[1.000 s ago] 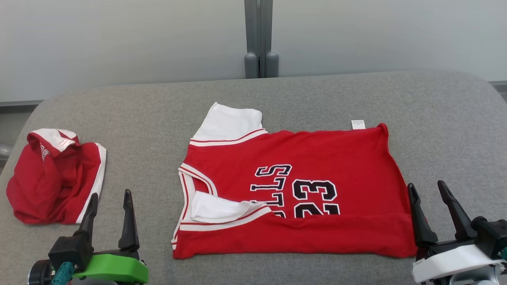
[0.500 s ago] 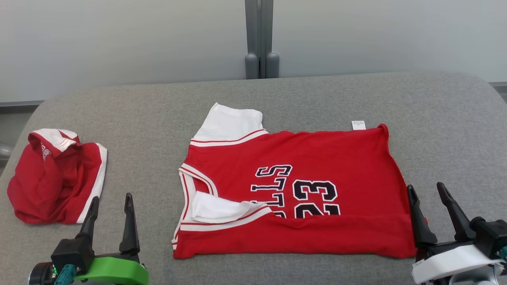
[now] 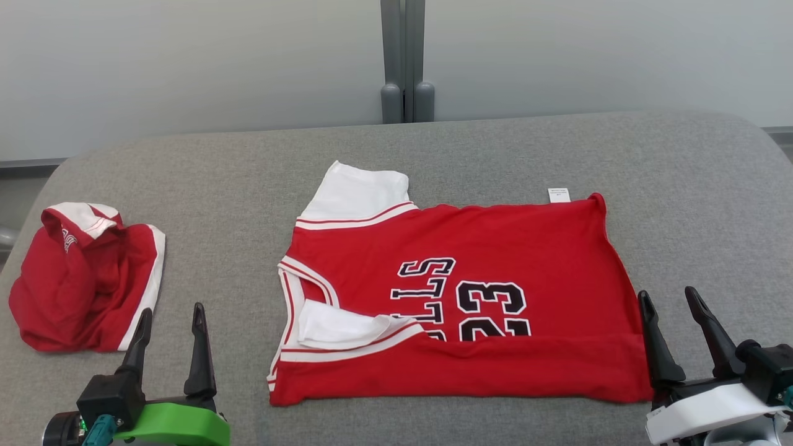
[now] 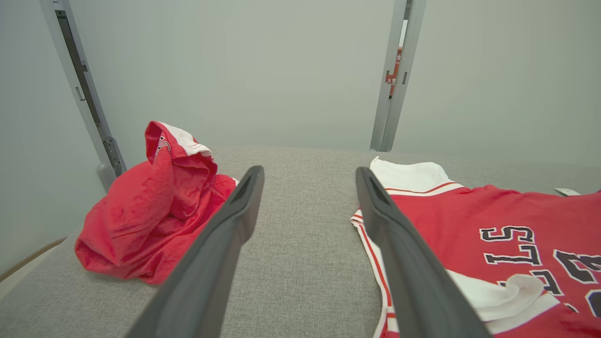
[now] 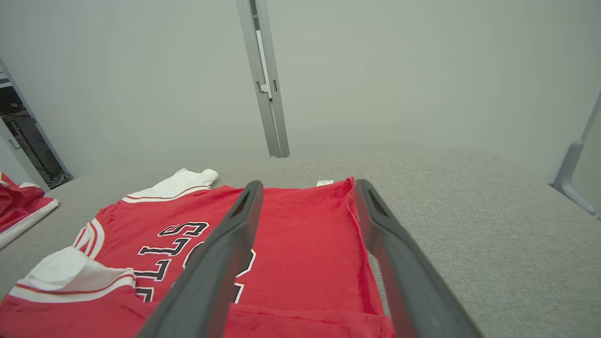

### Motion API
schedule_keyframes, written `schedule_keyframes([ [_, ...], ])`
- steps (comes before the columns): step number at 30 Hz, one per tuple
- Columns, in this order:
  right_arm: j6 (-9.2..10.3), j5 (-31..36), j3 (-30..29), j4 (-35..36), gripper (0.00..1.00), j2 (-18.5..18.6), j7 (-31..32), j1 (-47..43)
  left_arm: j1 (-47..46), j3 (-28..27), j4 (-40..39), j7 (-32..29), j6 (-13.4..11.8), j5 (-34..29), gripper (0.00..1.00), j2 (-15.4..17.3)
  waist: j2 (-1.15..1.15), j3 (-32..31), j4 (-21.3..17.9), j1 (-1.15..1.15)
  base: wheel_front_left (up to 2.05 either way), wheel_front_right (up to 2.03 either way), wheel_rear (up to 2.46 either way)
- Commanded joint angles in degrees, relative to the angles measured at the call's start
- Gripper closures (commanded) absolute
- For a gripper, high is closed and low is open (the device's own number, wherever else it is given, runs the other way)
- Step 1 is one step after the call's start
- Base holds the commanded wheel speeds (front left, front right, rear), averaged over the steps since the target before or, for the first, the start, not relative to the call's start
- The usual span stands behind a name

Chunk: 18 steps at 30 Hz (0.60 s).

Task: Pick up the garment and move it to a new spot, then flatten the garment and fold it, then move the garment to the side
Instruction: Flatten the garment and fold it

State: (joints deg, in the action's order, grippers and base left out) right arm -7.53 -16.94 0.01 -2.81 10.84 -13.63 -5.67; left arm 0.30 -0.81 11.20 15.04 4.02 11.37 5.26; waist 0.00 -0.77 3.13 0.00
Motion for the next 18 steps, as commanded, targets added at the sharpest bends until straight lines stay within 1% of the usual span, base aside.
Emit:
schedule_keyframes([
  [1,0.08,0.3,-0.2,0.0,0.0,0.2,0.2,-0.7,1.0,-0.3,-0.2,0.2,0.0,-0.3,0.0,0.1,0.0,0.1,0.0,0.0,0.0,0.0,0.0],
  [7,0.09,0.4,-0.4,0.0,0.0,0.3,0.3,-0.2,0.2,-0.5,0.2,0.2,0.3,-0.2,0.0,0.3,0.0,0.4,0.0,0.0,0.0,0.0,0.0],
  [11,0.09,0.4,-0.8,0.4,0.0,0.9,0.6,2.2,-2.5,0.0,0.3,0.2,0.7,-0.8,0.0,1.2,0.0,1.4,-0.3,0.0,0.0,0.0,0.0],
  [14,0.09,0.6,-0.3,0.6,0.0,2.5,1.1,4.9,-5.3,0.6,0.6,0.1,1.0,-1.3,0.0,2.3,0.0,2.7,-0.7,0.0,0.0,0.0,0.0],
  [18,0.09,-0.6,0.4,-0.6,0.0,5.3,3.6,10.9,-11.5,1.9,0.6,-1.3,1.5,-2.0,0.0,3.7,0.0,5.5,-1.5,0.0,0.0,0.0,0.0],
])
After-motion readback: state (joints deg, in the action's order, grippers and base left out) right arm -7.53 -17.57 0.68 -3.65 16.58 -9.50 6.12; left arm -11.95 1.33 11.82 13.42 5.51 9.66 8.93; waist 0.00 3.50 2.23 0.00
